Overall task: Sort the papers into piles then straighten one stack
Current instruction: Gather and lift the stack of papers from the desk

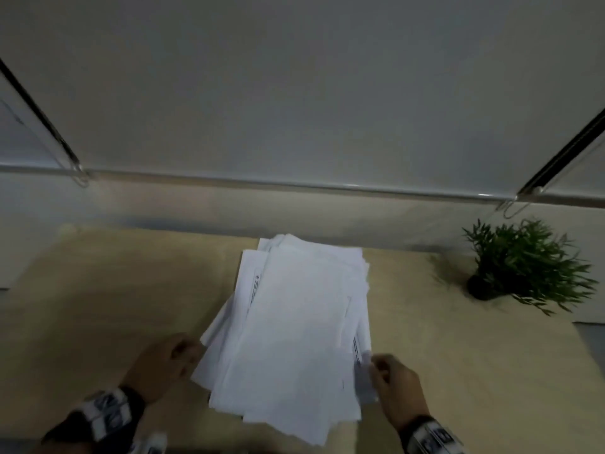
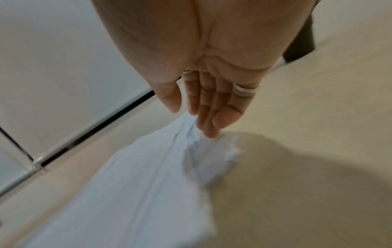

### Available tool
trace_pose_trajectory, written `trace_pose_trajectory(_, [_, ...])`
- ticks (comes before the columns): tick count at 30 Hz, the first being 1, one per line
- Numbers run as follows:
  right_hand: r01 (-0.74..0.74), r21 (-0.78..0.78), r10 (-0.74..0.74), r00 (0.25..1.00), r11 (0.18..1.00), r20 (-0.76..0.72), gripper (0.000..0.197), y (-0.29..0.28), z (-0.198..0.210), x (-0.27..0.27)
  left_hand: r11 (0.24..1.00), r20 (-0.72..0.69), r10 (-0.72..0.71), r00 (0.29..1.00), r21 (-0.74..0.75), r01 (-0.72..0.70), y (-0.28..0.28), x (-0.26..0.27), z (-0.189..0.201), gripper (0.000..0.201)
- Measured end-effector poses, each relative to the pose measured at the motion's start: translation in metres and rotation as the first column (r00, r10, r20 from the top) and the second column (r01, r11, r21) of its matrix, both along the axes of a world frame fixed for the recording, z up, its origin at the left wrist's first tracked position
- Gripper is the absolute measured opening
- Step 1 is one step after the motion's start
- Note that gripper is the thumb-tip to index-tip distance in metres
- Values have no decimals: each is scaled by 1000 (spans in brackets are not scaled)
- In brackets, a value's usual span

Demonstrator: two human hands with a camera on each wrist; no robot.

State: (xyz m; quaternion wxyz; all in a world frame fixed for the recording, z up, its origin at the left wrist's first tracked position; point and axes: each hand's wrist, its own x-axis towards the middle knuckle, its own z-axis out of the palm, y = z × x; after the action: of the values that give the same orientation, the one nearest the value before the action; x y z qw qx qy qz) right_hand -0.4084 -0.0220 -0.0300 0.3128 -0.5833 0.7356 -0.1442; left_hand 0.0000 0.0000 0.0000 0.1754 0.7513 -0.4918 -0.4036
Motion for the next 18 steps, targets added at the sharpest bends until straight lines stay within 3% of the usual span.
trace_pose_trajectory(1, [6,-11,-5,1000,1000,31,8,-16,4,14,999,-65,44,997,-23,-46,-19,-13,7,13])
trace_pose_trajectory(2, [-20,9,19,1000,1000,12,10,-30,-3,27,997,-105,50,993,-59,-57,-35,-28,4,10])
trace_pose_trajectory(6, [136,209,-130,991,968,-42,51,-62,-11,77,998,-85,67,994,-13,-68,-88,-69,-25,27])
trace_pose_trajectory(10, [172,173,-172,985,970,-15,85,-70,-17,91,1000,257,-8,966,-3,9,-101,-82,-52,44])
trace_pose_trajectory(13, [227,87,-231,972,970,46,73,-77,-14,89,995,390,-101,915,39,93,-99,-85,-52,46])
trace_pose_trajectory(16, [325,41,-327,924,945,201,55,-80,-6,93,979,285,-142,948,-102,177,-97,-82,-53,42])
trace_pose_trajectory(18, [375,89,-385,893,923,233,54,-82,-1,95,971,208,-136,969,-167,172,-97,-76,-52,35])
